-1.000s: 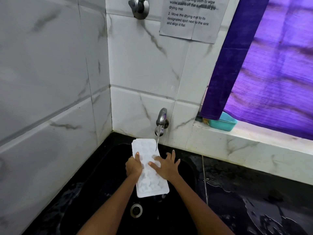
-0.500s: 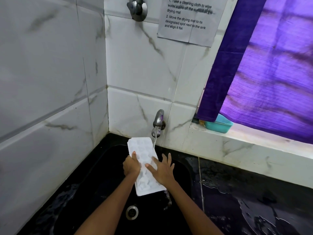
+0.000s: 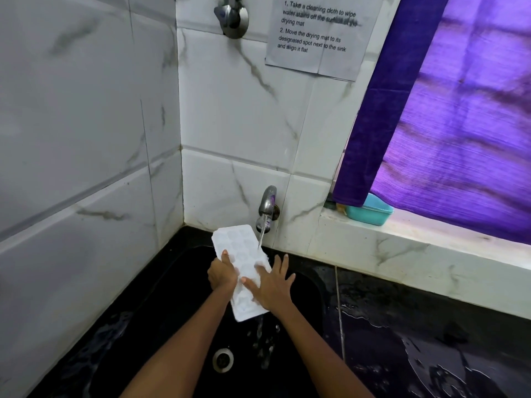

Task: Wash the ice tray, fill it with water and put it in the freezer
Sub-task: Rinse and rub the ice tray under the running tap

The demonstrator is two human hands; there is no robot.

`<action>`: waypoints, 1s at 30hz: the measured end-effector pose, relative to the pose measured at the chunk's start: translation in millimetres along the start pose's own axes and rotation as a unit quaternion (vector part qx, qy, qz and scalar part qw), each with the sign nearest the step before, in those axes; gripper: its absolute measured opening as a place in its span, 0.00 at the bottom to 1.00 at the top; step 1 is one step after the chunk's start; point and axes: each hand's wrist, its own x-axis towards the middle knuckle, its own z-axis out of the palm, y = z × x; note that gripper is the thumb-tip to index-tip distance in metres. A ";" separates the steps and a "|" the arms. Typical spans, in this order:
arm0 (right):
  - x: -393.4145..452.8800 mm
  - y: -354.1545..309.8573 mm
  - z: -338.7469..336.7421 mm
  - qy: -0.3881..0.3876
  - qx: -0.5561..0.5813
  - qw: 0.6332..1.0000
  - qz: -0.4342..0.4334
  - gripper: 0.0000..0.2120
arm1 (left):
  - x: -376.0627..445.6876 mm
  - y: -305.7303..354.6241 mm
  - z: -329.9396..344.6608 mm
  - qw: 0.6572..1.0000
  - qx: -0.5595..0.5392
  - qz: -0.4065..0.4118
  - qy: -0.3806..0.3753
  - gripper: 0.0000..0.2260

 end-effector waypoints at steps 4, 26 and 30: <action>0.7 7.7 -5.0 -0.023 0.025 0.999 0.019 0.38 | 1.9 2.3 1.5 1.000 0.009 0.006 -0.004 0.24; 7.4 4.5 1.4 0.040 -0.019 0.998 -0.047 0.55 | 20.1 15.1 -2.5 0.997 -0.035 -0.017 0.060 0.24; 15.0 10.1 2.4 0.019 0.037 0.998 -0.056 0.58 | 24.2 15.8 -6.3 0.998 -0.027 0.000 0.063 0.24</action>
